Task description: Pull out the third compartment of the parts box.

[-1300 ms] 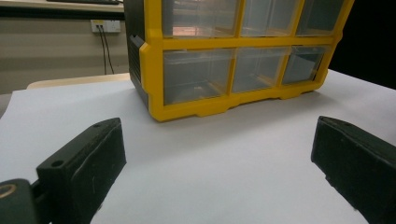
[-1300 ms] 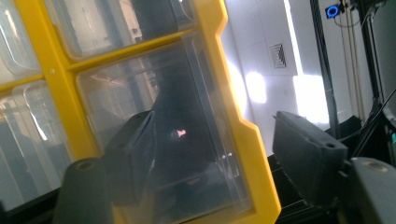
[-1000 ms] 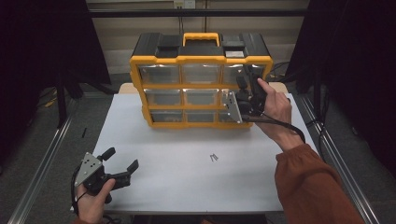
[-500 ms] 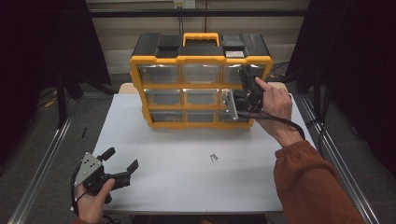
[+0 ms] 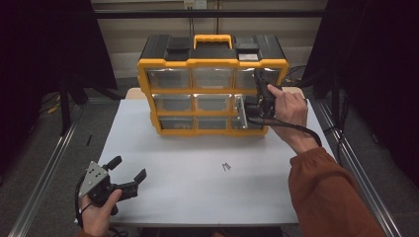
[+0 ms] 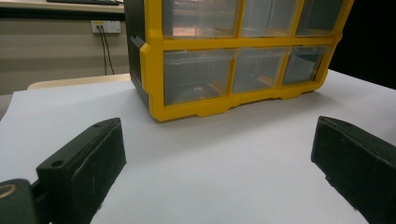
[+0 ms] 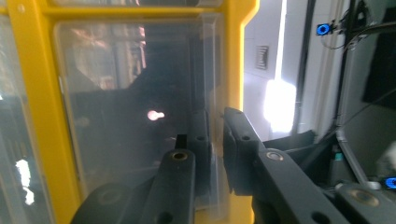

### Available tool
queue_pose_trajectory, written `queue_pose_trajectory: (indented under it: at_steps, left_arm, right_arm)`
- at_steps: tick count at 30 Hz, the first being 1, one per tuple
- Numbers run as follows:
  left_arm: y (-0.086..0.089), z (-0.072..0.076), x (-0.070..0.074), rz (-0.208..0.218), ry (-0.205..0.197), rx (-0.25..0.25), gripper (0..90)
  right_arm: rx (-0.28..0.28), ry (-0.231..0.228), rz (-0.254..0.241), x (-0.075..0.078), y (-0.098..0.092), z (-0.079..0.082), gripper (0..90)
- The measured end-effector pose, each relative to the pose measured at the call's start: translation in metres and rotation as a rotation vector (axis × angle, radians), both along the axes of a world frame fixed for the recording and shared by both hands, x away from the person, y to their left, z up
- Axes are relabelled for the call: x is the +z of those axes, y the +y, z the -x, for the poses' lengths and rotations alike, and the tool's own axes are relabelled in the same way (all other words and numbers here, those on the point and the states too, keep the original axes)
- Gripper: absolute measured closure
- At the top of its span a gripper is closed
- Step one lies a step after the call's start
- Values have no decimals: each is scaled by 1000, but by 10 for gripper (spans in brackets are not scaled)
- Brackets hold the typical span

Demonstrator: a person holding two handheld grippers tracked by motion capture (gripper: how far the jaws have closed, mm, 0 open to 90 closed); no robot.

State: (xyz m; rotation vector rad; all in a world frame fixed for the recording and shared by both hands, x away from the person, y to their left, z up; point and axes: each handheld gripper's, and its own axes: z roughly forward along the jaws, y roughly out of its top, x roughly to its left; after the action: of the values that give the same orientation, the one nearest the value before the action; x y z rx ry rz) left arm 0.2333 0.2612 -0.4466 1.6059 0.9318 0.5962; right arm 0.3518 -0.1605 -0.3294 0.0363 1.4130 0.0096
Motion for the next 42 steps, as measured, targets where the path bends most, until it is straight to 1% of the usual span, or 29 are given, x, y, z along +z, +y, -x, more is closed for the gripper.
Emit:
queue_pose_trajectory:
  at_steps: [4,5,14,16,18,29,35,38,42]
  left_arm:
    - [1,0,0,-6,-1,1,30]
    - [0,0,0,-2,2,0,30]
    - [1,0,0,1,4,1,30]
    - [1,0,0,2,4,1,30]
    - [1,0,0,-5,2,0,30]
    - [0,0,0,-3,0,3,30]
    - [0,0,0,-5,-3,4,30]
    - [0,0,0,-3,-5,3,30]
    - [0,0,0,2,-8,5,31]
  right_arm:
    - [-13,-9,-2,-2,1,0,830]
    - [-19,-11,20,-2,2,1,843]
    - [-27,-5,19,-2,3,3,845]
    - [-28,-5,25,-2,3,5,845]
    - [-29,-5,22,-2,3,6,845]
    - [-20,-12,17,-2,4,19,844]
    - [-16,-16,15,-3,4,23,844]
    - [-15,-17,16,-3,4,25,844]
    - [-12,-19,14,-3,4,31,845]
